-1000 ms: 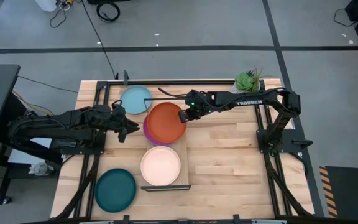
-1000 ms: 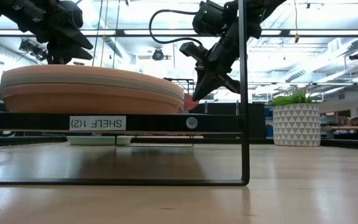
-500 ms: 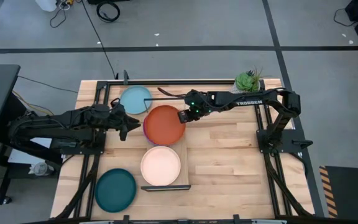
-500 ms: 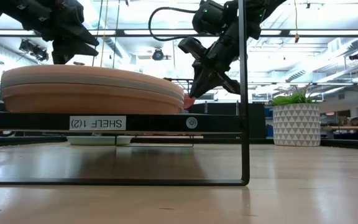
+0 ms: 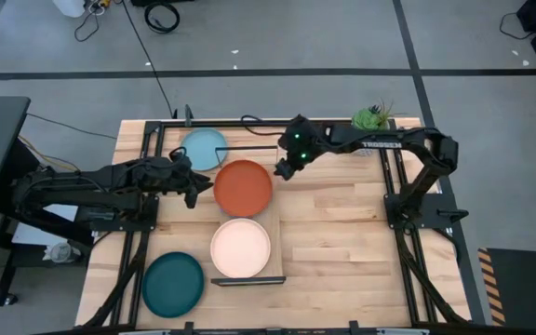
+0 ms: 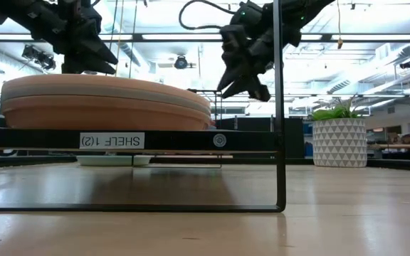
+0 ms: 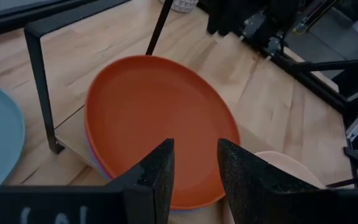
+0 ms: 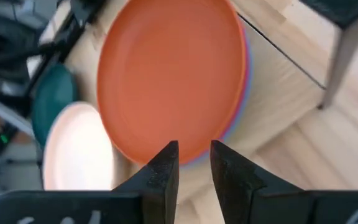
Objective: Place and stack plates onto a shelf
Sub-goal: Stack the green plate on top of the orange plate on the shelf
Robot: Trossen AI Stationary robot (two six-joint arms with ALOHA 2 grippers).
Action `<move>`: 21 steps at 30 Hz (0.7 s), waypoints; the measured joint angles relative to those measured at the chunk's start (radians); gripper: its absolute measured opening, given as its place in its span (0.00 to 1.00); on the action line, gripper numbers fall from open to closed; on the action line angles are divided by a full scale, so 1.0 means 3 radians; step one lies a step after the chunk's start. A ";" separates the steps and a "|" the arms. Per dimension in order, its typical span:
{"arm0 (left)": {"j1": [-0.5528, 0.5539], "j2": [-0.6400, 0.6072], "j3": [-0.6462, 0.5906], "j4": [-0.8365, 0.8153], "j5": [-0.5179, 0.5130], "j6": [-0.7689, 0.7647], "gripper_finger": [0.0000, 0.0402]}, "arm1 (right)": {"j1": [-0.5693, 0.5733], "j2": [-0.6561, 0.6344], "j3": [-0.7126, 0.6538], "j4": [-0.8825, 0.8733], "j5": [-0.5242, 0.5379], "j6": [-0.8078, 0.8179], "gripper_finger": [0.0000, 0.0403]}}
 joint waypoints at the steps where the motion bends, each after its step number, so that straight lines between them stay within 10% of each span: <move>1: 0.0000 0.0003 0.0000 -0.0015 0.0001 -0.0002 0.32 | -0.0028 -0.0037 0.0000 -0.0066 -0.0006 -0.0133 0.24; 21: 0.0000 0.0015 0.0000 -0.0188 0.0011 -0.0461 0.32 | -0.0643 -0.0170 0.0000 -0.0119 0.0934 -0.1888 0.24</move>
